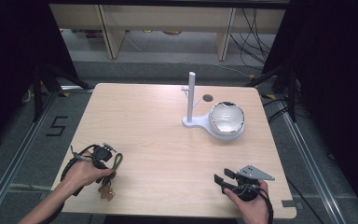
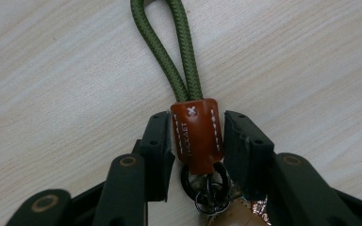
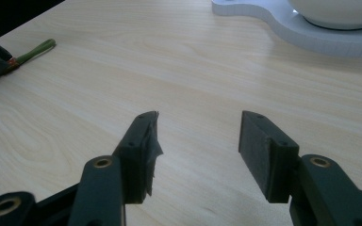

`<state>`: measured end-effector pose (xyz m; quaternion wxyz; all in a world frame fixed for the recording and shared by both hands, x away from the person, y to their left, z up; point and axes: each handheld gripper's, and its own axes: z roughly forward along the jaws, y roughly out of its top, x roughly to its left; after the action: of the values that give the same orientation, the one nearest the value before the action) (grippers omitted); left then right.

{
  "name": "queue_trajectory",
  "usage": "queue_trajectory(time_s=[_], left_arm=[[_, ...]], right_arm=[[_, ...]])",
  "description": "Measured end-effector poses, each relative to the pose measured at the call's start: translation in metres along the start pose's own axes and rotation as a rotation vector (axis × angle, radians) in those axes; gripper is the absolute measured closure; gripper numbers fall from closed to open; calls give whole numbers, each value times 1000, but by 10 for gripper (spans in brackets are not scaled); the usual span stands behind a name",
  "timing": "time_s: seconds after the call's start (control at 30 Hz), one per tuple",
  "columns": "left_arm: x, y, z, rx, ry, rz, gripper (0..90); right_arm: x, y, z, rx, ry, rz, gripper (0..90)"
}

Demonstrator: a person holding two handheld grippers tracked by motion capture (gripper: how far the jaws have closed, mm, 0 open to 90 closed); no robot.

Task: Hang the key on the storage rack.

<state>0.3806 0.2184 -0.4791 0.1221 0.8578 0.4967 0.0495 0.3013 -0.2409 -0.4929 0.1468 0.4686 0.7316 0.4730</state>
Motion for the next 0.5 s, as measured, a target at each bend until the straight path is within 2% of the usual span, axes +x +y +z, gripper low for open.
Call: queue_trajectory(time_s=[0.03,0.07,0.13,0.2,0.23,0.27,0.3,0.4,0.43,0.47,0.5], left_arm=[[1,0,1,3,8,21,617],[-1,0,2,3,6,6,624],[0,1,1,32,10,24,627],[-1,1,3,29,18,18,639],[0,1,4,22,26,36,639],[-1,1,3,30,17,12,644],[-1,1,3,30,17,12,647],[0,1,3,31,15,8,659],[0,1,3,22,14,0,659],[1,0,2,38,14,21,665],[1,0,2,30,14,18,670]], right_arm=[[0,0,0,0,-2,-2,484],[0,0,-1,8,-1,10,484],[0,0,-1,9,0,11,484],[0,-1,0,7,-2,3,484],[0,0,-2,17,-16,5,484],[3,-1,-3,36,-16,32,484],[3,-1,-3,36,-16,32,484],[1,0,-2,29,-19,7,484],[1,-1,-1,17,-2,5,484],[1,-1,-1,20,4,7,484],[1,-1,-1,20,3,0,484]])
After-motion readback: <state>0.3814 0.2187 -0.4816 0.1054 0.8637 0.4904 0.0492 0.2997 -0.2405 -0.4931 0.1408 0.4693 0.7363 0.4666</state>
